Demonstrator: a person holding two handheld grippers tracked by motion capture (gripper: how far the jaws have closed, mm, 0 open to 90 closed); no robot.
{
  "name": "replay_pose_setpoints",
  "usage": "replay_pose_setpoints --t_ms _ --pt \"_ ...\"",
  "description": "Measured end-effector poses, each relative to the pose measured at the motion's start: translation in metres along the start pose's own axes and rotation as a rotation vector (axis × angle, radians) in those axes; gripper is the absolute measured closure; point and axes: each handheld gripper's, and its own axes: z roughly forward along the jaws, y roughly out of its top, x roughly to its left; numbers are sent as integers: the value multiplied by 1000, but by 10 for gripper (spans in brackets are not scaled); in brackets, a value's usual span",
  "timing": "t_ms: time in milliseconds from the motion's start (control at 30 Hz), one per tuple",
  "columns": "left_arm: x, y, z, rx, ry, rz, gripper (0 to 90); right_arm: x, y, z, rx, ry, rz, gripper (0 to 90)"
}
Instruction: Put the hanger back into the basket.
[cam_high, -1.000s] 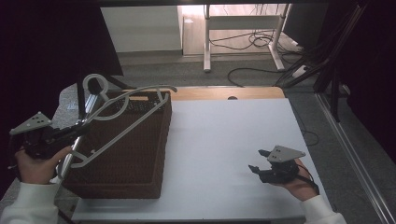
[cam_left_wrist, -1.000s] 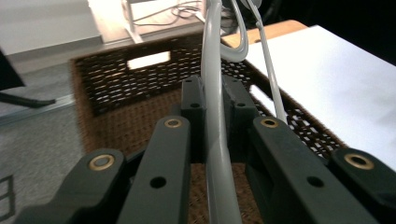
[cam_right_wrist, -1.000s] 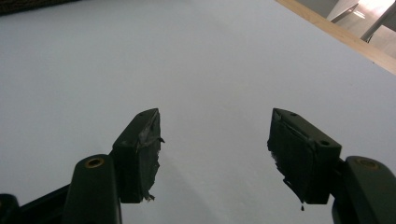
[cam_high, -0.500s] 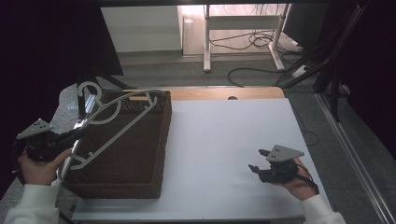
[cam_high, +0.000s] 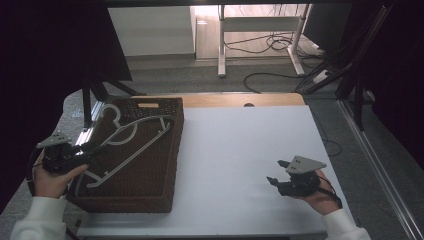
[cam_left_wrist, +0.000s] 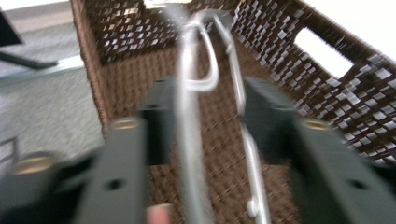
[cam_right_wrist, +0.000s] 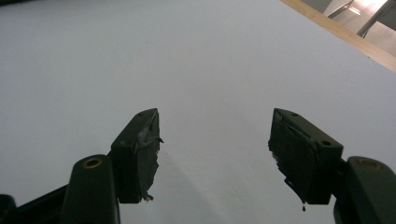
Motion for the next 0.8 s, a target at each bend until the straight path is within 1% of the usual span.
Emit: replay_pose_setpoints --t_ms 33,67,200,233,267,300,367,400,433,467,567,600,633,733,800 --pt "-1 0 0 8 5 -3 381 0 0 0 0 0 0 337" --pt "-1 0 0 12 10 -4 348 0 0 0 0 -1 -1 337" --pt "-5 1 -2 10 4 -8 287 0 0 -1 0 -2 0 337" --pt "-8 2 -3 13 -4 -3 281 -1 0 -1 -1 -3 0 337" --pt "-8 2 -3 13 -4 -3 280 -1 0 -1 -1 -3 0 337" --pt "-12 3 -3 15 -5 3 279 -1 0 -1 -1 -3 0 337" --pt "-16 3 -3 15 -19 8 277 -1 0 -1 -3 -4 1 337" --pt "-16 3 -3 15 -19 8 276 -1 0 -1 -3 -4 1 337" --pt "-19 4 -3 13 -26 9 276 0 0 -1 -4 -4 -1 337" --pt "-23 4 -2 12 -44 10 276 0 0 -1 -5 -4 0 336" --pt "-30 4 1 11 -58 12 274 0 0 -2 -8 -3 0 336" --pt "-30 4 1 11 -58 12 275 0 0 -2 -8 -3 0 336" --pt "-33 4 2 6 -84 5 275 0 0 -3 -11 -3 3 334" --pt "-39 3 4 -3 -115 -7 284 0 0 -5 -17 -4 12 329" --pt "-44 3 5 -1 -133 -14 285 -1 0 -6 -26 -4 24 323"
